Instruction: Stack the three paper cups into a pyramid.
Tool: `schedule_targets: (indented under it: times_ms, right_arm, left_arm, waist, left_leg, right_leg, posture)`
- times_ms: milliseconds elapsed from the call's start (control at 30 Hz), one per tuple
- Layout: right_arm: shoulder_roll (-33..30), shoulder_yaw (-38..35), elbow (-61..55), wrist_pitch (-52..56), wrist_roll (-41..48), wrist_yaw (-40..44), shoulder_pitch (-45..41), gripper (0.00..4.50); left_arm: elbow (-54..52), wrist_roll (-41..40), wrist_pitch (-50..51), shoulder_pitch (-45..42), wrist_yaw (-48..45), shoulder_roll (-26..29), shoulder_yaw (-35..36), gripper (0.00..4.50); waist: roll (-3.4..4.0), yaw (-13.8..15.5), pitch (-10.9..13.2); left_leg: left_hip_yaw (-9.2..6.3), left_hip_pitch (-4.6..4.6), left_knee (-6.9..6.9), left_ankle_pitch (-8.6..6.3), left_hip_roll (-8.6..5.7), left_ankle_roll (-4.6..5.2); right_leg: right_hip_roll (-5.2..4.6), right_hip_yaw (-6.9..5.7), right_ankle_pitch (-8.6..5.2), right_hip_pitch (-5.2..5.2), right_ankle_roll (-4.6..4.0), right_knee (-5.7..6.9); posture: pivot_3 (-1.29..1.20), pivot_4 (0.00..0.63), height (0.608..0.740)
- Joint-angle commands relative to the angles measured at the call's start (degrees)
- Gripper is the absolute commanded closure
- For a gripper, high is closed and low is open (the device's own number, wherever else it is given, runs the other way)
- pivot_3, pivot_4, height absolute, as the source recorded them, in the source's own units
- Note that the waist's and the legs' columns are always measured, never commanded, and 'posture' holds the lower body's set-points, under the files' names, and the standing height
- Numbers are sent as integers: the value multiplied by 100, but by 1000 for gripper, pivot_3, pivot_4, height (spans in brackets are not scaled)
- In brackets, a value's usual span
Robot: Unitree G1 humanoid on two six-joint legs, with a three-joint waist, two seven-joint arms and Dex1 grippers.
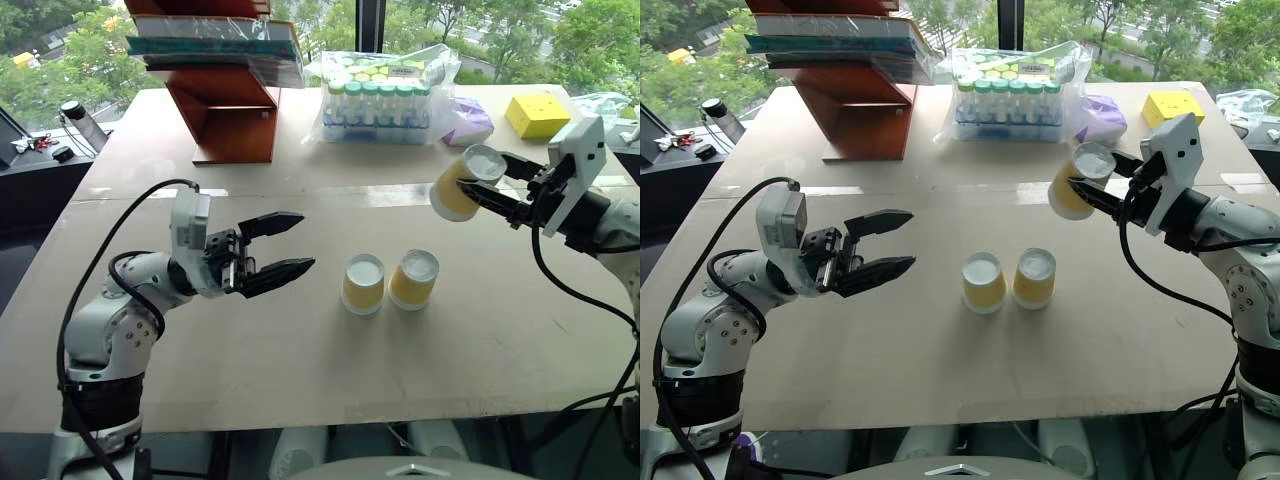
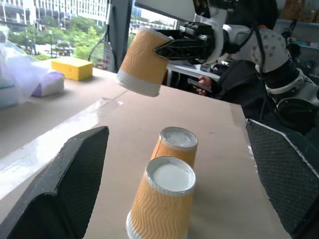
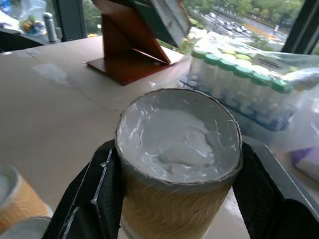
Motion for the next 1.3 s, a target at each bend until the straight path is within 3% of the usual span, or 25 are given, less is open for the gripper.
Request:
schedule_targets:
  times_ms: [33,267,800,867,967,1133,1300]
  right_arm:
    - [-228,120,-544,577,647,107,-234,2223]
    - [-260,528,-718,1064,1059,9,-610,2223]
    - [-32,1522,-534,804,518,178,-731,2223]
    - [-115,1614,-526,737,390,303,-666,1053]
    - [-161,1612,-558,641,328,442,-606,23]
    - [-254,1266,-740,369,294,564,-553,23]
    - [-540,269,-1056,133,682,803,-14,23]
  left_arm:
    - [69,-257,73,62,-287,207,219,0]
    - [271,-424,130,93,-582,391,393,0]
    - [-13,-357,12,615,-651,436,546,0]
    - [-48,-350,-9,662,-648,449,547,0]
    - [-61,-349,-19,679,-636,454,532,0]
    - [-103,-273,26,748,-532,480,460,0]
    - [-186,9,36,824,-67,384,250,0]
  waist:
    - [-3,6,2]
    - [-5,7,3]
    - [-5,2,4]
    - [-4,2,4]
    - [-5,6,4]
    - [-4,4,4]
    - [-6,27,4]
  left_leg:
    - [1,-1,1,0,0,0]
    - [1,-4,4,0,-1,0]
    - [-1,-6,1,0,0,0]
    - [-2,-6,1,0,1,0]
    - [-3,-6,1,0,0,0]
    - [-3,-6,1,0,0,0]
    - [-23,-9,0,0,0,0]
  right_leg:
    - [-1,0,0,0,0,0]
    - [-7,-1,0,0,0,-1]
    - [-7,-2,0,-2,0,-3]
    - [-7,-2,0,-3,0,-3]
    - [-7,-3,0,-3,0,-3]
    - [-7,-2,0,-3,0,-4]
    - [-9,-7,0,-2,0,-8]
  posture:
    - [0,150,740]
    - [0,150,740]
    - [0,150,740]
    - [0,150,740]
    - [0,150,740]
    - [0,150,740]
    - [0,150,740]
